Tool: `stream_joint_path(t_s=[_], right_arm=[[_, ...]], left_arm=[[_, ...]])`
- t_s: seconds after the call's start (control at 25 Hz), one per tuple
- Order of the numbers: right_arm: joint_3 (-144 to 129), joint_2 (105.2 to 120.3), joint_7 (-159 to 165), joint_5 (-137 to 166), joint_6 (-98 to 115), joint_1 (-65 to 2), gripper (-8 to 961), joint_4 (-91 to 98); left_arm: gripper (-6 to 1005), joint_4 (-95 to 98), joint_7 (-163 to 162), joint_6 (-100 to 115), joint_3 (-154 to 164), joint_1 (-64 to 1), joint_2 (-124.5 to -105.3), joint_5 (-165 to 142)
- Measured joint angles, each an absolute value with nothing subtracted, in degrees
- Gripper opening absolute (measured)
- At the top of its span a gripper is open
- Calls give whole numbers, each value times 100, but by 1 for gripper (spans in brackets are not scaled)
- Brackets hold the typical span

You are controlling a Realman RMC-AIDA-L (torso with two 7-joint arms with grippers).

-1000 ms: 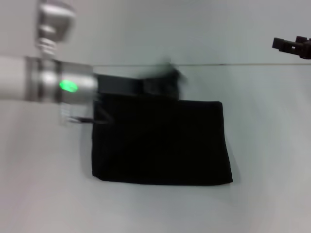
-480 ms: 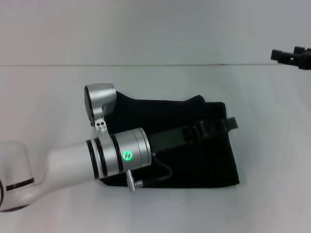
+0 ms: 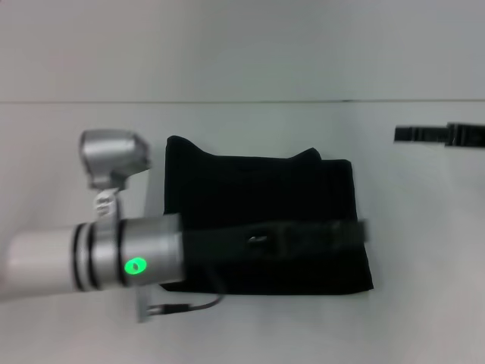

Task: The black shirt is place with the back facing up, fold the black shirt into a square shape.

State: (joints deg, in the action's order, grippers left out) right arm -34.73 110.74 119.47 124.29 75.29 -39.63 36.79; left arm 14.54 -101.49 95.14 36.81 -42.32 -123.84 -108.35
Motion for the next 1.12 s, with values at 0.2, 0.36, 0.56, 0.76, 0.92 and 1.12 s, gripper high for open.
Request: stream_joint_path(t_s=[0.2,0.36,0.56,0.76,0.92,1.12], right_arm=[[-3491,11027,12416,12486,7887,-4069,914,3133],[-3512,11054,12469,12489,7763,-4183,914,2599],[-3752,11232,12479,12490,7329,-4367,913,2125],[-3891,11420,12481,12490,7025,-4475,912,2084],[-3915,11483,12486,12489,6832,-4503,886,2072],[-3917,11487,12493,12488,6744,-4492,822,2073]], left_arm=[[697,2335,-9659,9505,4233,-3654,-12223,-10849],[859,2807,-9150,9640,4285,-3425,-12069,-11209],[952,3134,-8756,9841,4289,-3400,-12024,-11740],[951,3167,-8542,9869,4317,-3467,-11995,-12002],[949,3184,-8537,9840,4302,-3477,-11984,-12009],[948,3179,-8534,9826,4297,-3473,-11989,-12012]])
